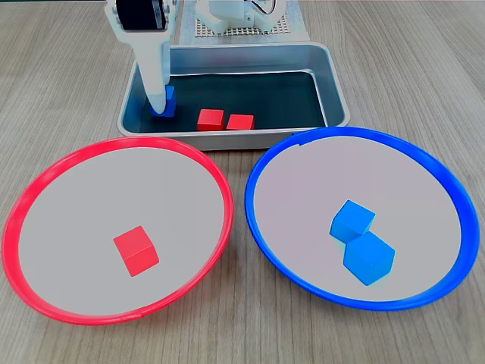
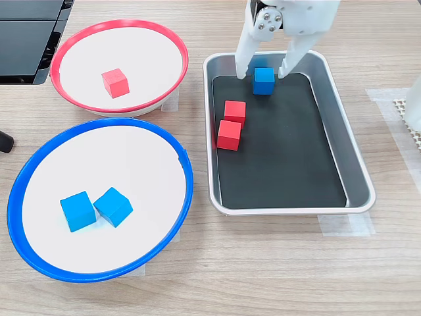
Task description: Move six blocks tray to matching dishes
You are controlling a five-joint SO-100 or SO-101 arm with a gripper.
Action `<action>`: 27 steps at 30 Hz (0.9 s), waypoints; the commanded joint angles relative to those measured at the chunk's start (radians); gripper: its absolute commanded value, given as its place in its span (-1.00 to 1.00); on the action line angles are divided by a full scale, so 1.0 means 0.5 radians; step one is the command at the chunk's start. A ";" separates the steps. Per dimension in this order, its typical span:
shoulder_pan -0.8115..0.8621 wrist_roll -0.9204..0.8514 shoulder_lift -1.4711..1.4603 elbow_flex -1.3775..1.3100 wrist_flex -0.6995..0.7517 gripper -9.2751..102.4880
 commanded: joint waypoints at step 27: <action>-1.169 0.666 0.049 -0.782 -0.313 -0.83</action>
